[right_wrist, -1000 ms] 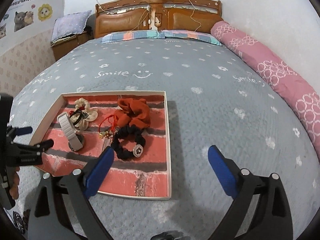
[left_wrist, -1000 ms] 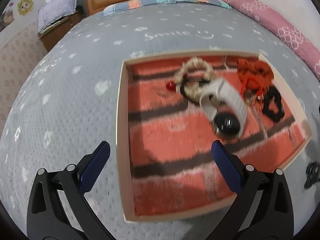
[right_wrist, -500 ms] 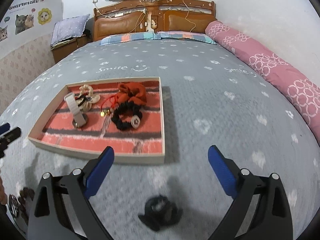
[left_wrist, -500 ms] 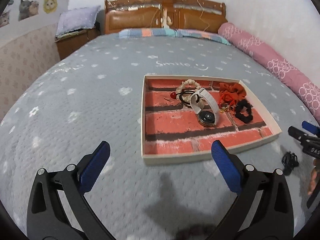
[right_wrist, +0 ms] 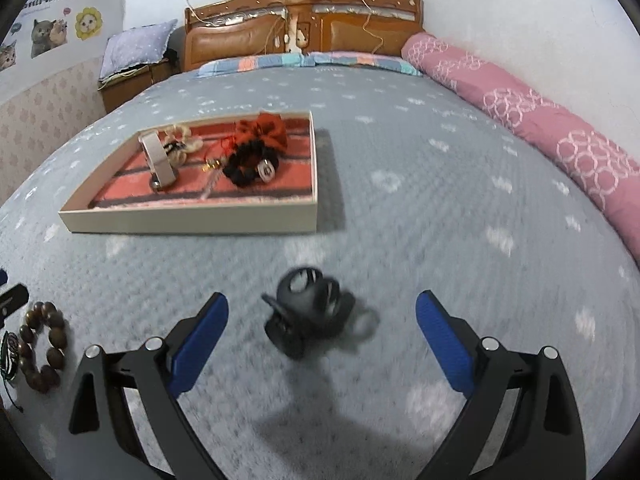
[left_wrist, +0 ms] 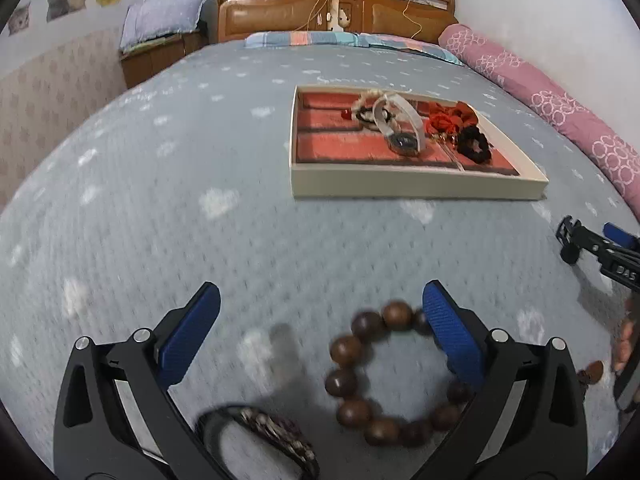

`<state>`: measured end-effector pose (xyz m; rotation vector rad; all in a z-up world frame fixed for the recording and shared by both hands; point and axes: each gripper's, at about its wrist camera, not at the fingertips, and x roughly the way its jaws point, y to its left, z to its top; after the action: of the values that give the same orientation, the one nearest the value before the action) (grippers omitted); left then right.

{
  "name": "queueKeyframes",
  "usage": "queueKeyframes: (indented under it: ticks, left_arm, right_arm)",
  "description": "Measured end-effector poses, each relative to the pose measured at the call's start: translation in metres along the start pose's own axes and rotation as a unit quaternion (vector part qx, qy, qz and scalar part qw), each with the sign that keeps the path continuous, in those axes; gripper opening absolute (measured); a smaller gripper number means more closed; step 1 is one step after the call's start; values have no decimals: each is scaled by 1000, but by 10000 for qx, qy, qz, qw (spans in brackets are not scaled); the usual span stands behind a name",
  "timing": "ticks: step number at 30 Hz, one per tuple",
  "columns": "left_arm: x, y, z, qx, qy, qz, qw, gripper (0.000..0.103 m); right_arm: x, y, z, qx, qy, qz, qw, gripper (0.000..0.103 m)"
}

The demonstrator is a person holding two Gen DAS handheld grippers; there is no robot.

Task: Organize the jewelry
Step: 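Withdraw both tools toward the bead bracelet and black hair claw, then grasp the brown bead bracelet with the left tool while the right tool grasps the black hair claw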

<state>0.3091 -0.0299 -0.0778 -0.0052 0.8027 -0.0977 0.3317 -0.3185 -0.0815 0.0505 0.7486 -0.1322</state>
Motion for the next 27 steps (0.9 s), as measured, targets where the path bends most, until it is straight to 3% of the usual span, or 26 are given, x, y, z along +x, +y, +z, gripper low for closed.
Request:
queueKeyframes:
  ticks: [7,10,12,15,24,27]
  left_arm:
    - [2,11,-12,-289,-54,96,9995,96]
    - [4,13,-14,-331,34,1,9994,86]
    - [9,9,-15,-217,168,-46,9996,76]
    - [12,0,-16,28,255,-25,9997,68]
    - [13,-15,-23,395,433,-179,9981,63]
    - [17,-18,-24,463,496,-247,9974,55]
  right_arm:
    - [10,-2,-4,102,164,-131,9997,93]
    - [16,0,-3,123,255,-168,9995,93]
    - [20,2,-3,149,286,-214,9993,92]
    - [22,7,-4,96,281,-310,9991,91]
    - [25,8,-6,74,327,-333,9989,75]
    - [26,8,-7,87,344,-311,9989,70]
